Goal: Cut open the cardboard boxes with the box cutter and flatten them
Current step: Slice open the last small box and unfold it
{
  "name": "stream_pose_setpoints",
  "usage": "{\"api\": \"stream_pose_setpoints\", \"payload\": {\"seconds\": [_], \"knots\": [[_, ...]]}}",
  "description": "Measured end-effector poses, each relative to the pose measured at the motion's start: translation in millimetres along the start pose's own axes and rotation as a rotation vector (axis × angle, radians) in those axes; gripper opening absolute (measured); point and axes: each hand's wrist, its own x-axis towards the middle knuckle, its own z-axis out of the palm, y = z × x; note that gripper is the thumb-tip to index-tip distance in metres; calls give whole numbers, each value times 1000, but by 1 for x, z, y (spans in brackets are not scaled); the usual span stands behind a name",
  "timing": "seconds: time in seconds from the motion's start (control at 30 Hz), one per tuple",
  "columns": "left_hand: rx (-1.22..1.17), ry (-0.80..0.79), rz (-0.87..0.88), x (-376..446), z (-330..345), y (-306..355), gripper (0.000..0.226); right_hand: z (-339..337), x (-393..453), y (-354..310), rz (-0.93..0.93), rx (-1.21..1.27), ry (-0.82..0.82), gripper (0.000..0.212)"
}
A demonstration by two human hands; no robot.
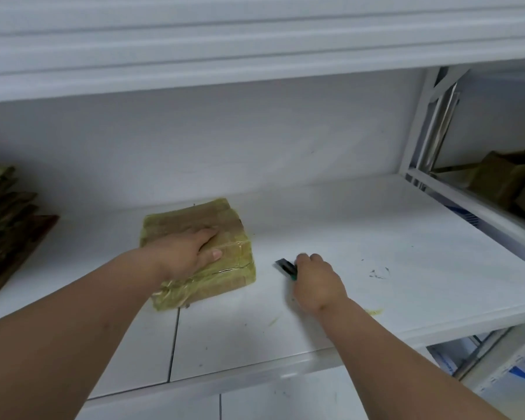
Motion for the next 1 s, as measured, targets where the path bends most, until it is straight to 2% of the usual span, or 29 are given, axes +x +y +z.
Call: {"api": "stream_pose_setpoints", "payload": {"seconds": [0.17, 0.23, 0.33, 0.6, 0.73, 1.0], "knots": [[-46, -18, -32, -1, 3, -14, 66, 4, 3, -16, -148, 178, 97, 27], [-28, 19, -66, -2, 9, -14, 76, 6, 4, -22, -208, 235, 129, 20], [10, 70, -86, 0, 15, -12, 91, 9, 4, -26, -252, 244, 178, 21], [12, 63, -86, 4, 14, -12, 82, 14, 10, -31, -282, 252, 249, 22], [19, 78, -76, 4, 12, -9, 70, 17, 12, -37, -265, 276, 259, 20], [-26, 59, -47, 6, 8, -12, 70, 14, 13, -47, -215, 369, 273, 18]]}}
